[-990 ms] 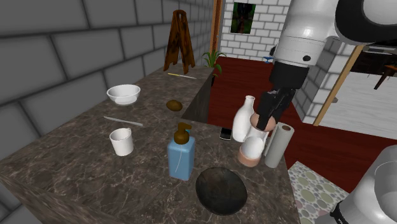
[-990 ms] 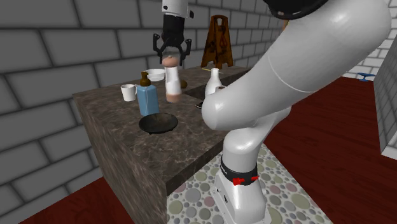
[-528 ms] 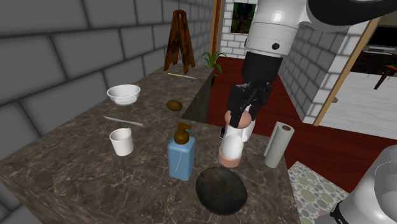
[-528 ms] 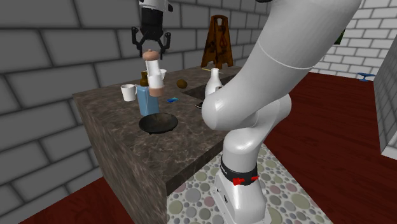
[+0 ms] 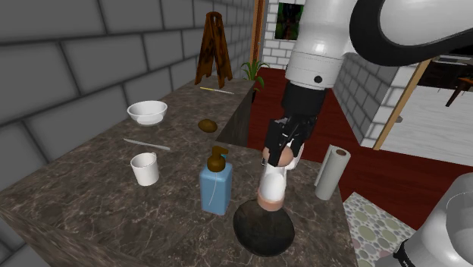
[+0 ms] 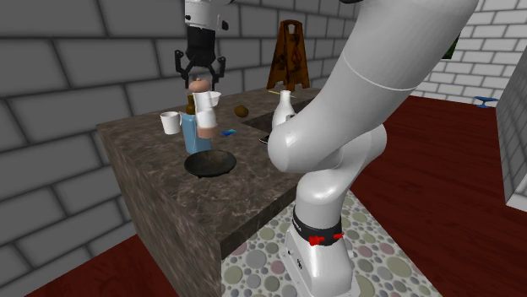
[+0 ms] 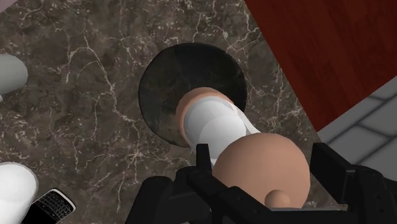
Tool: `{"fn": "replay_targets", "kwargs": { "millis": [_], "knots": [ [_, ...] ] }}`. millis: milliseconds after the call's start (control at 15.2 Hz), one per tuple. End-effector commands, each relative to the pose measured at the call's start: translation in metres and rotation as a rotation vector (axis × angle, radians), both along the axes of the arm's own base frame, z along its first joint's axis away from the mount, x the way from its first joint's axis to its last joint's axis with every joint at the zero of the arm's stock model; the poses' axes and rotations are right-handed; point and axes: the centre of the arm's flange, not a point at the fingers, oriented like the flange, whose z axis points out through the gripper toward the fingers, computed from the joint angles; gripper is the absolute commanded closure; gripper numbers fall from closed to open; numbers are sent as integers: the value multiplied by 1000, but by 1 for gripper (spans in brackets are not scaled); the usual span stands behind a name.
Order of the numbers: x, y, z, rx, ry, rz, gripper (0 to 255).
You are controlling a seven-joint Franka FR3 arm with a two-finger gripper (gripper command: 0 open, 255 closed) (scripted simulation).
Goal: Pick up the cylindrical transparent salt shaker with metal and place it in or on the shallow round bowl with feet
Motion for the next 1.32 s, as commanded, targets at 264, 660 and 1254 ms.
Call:
{"fn": "replay_targets", "kwargs": {
  "millis": [264,660,1254],
  "knots": [
    [0,0,-32,0,-1,0,255],
    [0,0,-64,0,-1,0,255],
    [0,0,-102,0,-1,0,255]
  ]
}}
